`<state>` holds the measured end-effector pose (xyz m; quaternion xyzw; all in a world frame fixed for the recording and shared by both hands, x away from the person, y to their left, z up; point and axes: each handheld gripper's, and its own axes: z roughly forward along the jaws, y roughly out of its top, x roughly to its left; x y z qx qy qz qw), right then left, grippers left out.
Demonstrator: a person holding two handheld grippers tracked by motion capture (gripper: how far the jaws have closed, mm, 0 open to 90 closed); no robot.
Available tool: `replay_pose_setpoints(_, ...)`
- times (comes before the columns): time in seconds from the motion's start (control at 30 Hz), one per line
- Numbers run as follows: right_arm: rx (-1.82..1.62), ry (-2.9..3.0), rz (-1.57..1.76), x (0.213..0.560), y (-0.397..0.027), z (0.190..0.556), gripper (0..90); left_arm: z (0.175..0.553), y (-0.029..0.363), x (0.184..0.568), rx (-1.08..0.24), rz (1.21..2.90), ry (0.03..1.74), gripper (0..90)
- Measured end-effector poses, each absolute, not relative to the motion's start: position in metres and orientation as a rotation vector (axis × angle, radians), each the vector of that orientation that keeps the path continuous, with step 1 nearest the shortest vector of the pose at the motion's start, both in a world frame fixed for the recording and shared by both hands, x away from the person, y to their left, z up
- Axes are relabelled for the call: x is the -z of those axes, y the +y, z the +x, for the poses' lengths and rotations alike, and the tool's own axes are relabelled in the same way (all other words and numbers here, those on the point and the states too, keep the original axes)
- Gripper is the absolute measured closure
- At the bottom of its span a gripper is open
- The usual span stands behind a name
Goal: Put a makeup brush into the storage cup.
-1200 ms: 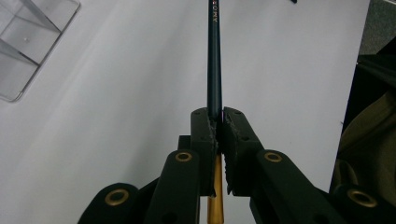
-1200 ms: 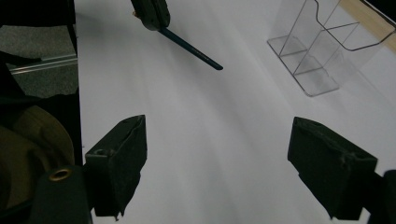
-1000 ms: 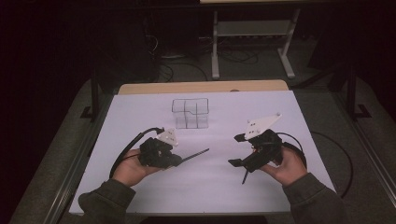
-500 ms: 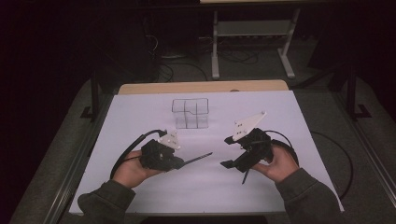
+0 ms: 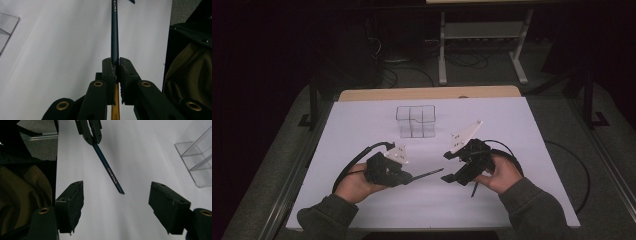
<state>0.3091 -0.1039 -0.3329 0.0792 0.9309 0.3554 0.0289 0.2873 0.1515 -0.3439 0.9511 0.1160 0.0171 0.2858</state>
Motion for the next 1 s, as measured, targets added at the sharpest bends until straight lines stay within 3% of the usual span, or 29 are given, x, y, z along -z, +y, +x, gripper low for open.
replay_pose_setpoints(0.27, -1.068, 2.923, 0.219, 0.339, -0.093, 0.309, 31.1, 0.282, 0.145, 0.344, -0.055, 2.555, 0.258, 83.2)
replay_pose_setpoints(1.0, -1.070, 3.051, 0.015, 0.357, -0.072, 0.305, 52.6, 0.274, 0.131, 0.352, -0.007, 2.568, 0.158, 83.3)
